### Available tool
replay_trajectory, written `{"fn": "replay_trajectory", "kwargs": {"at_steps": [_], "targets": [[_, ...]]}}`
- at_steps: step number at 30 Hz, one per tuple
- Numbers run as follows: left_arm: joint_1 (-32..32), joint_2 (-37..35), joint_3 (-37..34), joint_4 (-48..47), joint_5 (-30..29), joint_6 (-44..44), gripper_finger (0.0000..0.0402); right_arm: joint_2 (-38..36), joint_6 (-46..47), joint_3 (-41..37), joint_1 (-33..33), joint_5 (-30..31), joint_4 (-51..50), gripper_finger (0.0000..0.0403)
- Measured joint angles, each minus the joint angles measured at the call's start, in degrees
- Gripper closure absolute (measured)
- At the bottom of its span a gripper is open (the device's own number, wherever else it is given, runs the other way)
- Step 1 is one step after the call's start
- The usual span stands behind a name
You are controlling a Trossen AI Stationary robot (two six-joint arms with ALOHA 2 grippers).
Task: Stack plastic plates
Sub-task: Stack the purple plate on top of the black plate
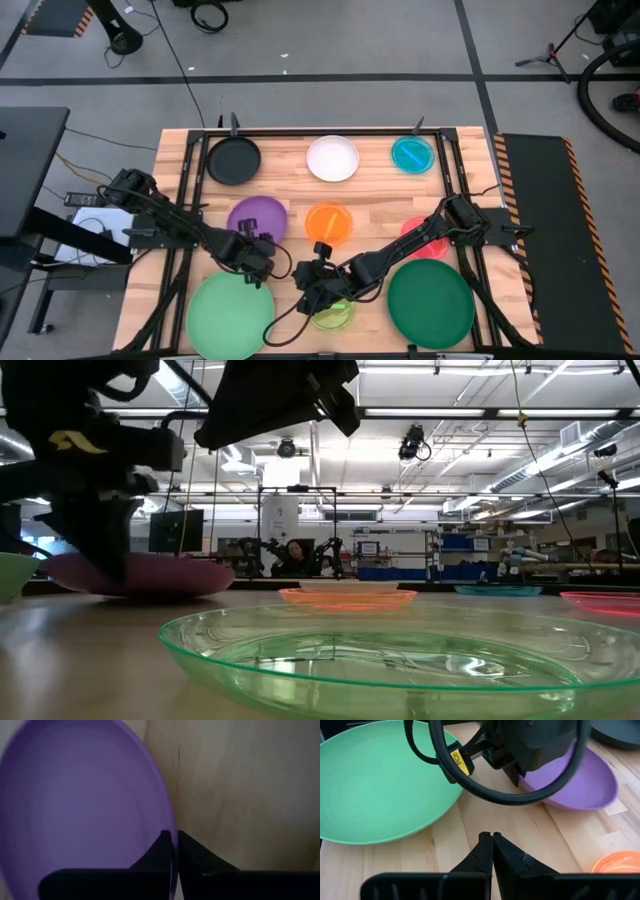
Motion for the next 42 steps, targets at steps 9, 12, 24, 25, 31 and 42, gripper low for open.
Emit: {"fn": "replay_trajectory", "kwargs": {"at_steps": [9, 12, 24, 25, 31, 42], "targets": [[-3.61, 0.00, 6.16, -0.11, -7.21, 4.49, 0.0383, 0.00, 0.01, 0.00, 0.00, -0.25, 0.01, 0.0383], [-4.84, 0.00, 7.46, -0.17, -9.99, 6.17, 0.0383, 0.00, 0.01, 0.00, 0.00, -0.26, 0.01, 0.0383], [-1.93, 0.00, 7.62, -18.68, -15.63, -3.14, 0.0383, 0.00, 0.13, 0.00, 0.07, -2.37, 0.01, 0.0383], [-1.64, 0.00, 7.62, -20.85, -16.53, -4.43, 0.0383, 0.00, -0.06, 0.00, 0.15, -2.09, 0.01, 0.0383], [0.56, -0.03, 7.22, -27.06, -22.12, -7.91, 0.0382, -0.02, -3.57, 2.36, 1.21, 1.78, -0.71, 0.0383], [14.26, -11.09, -2.04, -25.91, -22.39, -0.98, 0.0379, -0.07, -5.57, 5.86, 3.77, 3.21, -0.74, 0.0383]]}}
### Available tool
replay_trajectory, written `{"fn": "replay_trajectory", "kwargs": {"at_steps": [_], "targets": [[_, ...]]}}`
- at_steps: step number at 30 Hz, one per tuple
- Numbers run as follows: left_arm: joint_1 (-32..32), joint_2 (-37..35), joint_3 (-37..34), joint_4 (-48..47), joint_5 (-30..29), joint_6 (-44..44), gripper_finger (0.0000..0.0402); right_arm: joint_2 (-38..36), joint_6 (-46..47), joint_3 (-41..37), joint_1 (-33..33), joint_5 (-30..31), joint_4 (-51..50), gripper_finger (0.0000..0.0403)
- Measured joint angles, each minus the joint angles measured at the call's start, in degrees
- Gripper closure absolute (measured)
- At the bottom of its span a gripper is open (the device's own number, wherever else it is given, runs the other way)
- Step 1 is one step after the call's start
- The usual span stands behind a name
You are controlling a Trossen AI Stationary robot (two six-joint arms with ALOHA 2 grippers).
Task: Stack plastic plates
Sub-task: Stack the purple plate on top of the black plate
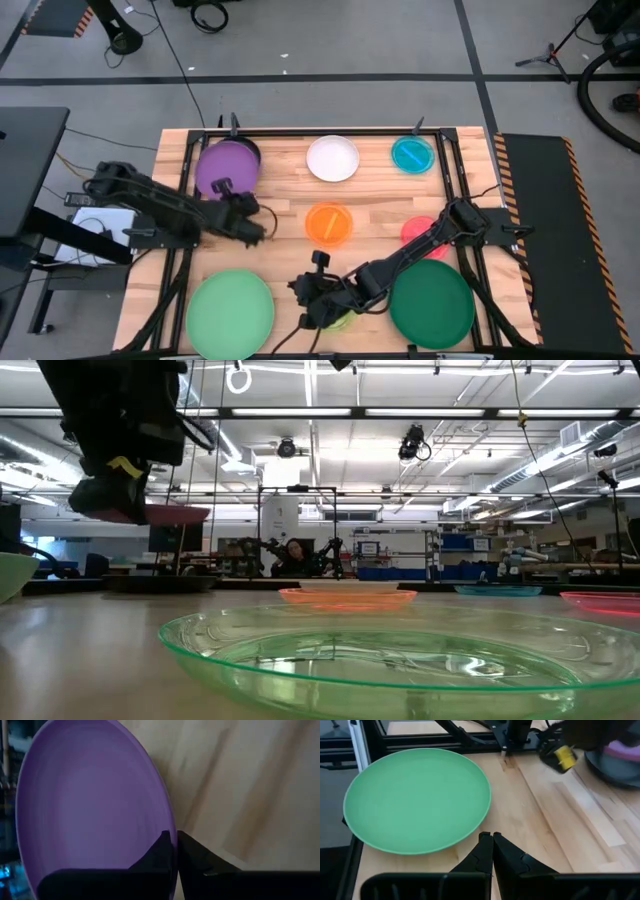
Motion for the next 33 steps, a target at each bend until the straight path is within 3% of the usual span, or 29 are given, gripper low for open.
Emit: {"fn": "replay_trajectory", "kwargs": {"at_steps": [3, 7, 15, 21, 26, 33], "targets": [[5.48, -5.25, -2.95, 4.61, 1.27, 5.85, 0.0378, 0.00, 0.00, 0.02, 0.05, -0.02, -0.03, 0.0383], [13.63, -10.60, -3.83, 13.58, 10.36, 17.87, 0.0378, 0.00, -1.14, 0.02, -0.08, -0.02, 0.03, 0.0383], [32.68, -11.84, -3.92, 25.82, 24.71, 33.07, 0.0378, 0.00, -1.09, 0.02, -0.34, -0.02, 1.06, 0.0383], [44.85, -10.48, -3.92, 24.01, 25.44, 34.85, 0.0377, 0.00, -1.19, 0.02, -0.34, -0.09, 1.33, 0.0383], [49.88, -9.74, -3.92, 22.68, 27.39, 34.87, 0.0377, 0.00, -1.40, 0.02, -0.53, -0.41, 1.34, 0.0383], [50.00, -9.74, -3.92, 28.61, 34.57, 36.34, 0.0377, 0.00, -1.29, 0.02, -0.54, -0.45, 1.56, 0.0383]]}}
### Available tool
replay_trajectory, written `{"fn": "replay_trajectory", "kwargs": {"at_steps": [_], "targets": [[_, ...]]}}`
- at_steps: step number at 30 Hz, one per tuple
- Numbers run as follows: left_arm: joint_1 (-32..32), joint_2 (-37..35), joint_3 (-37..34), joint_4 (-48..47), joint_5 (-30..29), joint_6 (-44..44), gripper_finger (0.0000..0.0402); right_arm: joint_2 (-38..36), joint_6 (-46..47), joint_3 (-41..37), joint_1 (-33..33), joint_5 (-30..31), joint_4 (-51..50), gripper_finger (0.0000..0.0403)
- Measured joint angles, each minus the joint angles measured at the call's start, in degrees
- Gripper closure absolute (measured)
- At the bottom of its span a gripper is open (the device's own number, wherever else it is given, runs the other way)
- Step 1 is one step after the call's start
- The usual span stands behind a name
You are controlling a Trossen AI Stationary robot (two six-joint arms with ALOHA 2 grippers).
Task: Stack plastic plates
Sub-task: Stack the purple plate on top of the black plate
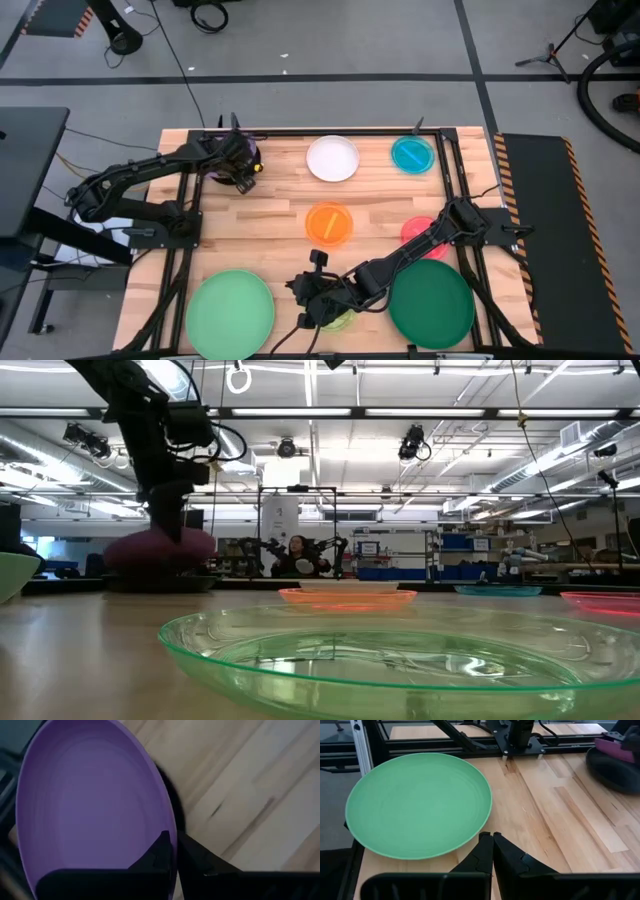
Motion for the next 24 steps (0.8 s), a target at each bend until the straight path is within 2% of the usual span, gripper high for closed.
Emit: {"fn": "replay_trajectory", "kwargs": {"at_steps": [7, 24], "targets": [[-0.67, 0.84, 0.00, 2.97, 0.68, 1.53, 0.0377, 0.00, 0.00, 0.00, 0.15, -0.02, 0.13, 0.0383], [-0.05, 9.44, 0.00, 6.97, 0.49, 4.12, 0.0377, 0.00, 0.44, 0.00, 0.26, -0.03, 0.15, 0.0383]]}}
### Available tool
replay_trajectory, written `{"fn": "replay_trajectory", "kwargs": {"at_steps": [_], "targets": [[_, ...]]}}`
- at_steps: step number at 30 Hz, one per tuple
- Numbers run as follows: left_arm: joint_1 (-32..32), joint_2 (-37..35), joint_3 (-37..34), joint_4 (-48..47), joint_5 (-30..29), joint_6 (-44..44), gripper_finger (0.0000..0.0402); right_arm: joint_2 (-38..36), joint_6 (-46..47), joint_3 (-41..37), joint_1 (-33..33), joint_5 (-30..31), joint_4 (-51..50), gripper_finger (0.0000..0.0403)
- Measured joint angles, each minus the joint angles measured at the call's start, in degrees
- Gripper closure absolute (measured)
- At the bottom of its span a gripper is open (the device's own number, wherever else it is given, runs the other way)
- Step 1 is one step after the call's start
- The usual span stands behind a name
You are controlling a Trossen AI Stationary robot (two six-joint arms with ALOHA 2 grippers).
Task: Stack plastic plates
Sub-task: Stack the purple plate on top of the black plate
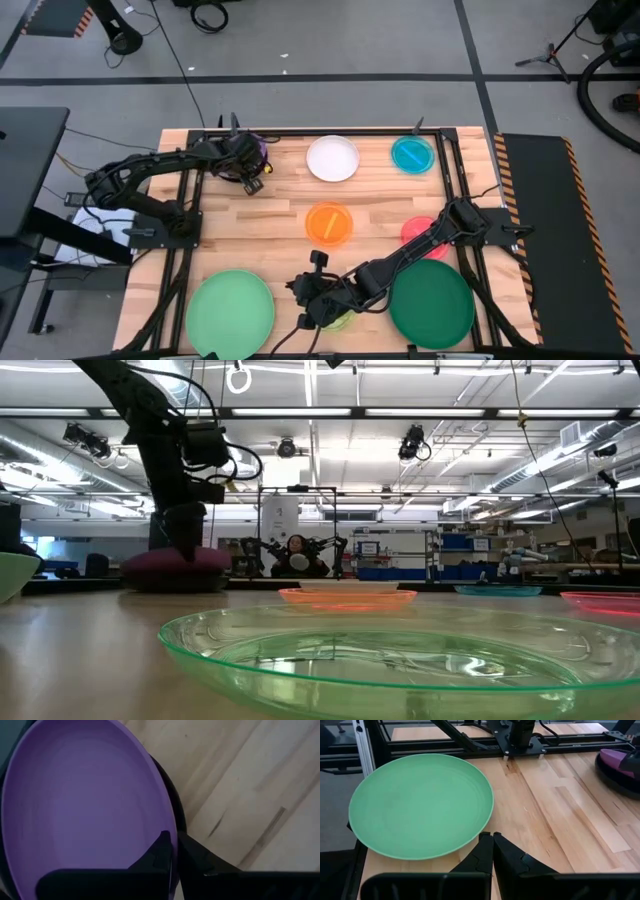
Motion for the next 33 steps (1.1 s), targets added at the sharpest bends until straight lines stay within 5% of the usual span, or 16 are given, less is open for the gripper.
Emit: {"fn": "replay_trajectory", "kwargs": {"at_steps": [18, 33], "targets": [[2.45, -0.28, 0.02, -1.28, -5.22, -0.20, 0.0370, 0.00, 0.97, 0.00, 0.00, -0.01, 0.00, 0.0383], [2.37, -0.28, 0.02, -10.95, -5.27, -0.89, 0.0243, 0.00, 1.38, 0.00, 0.00, -0.02, 0.00, 0.0383]]}}
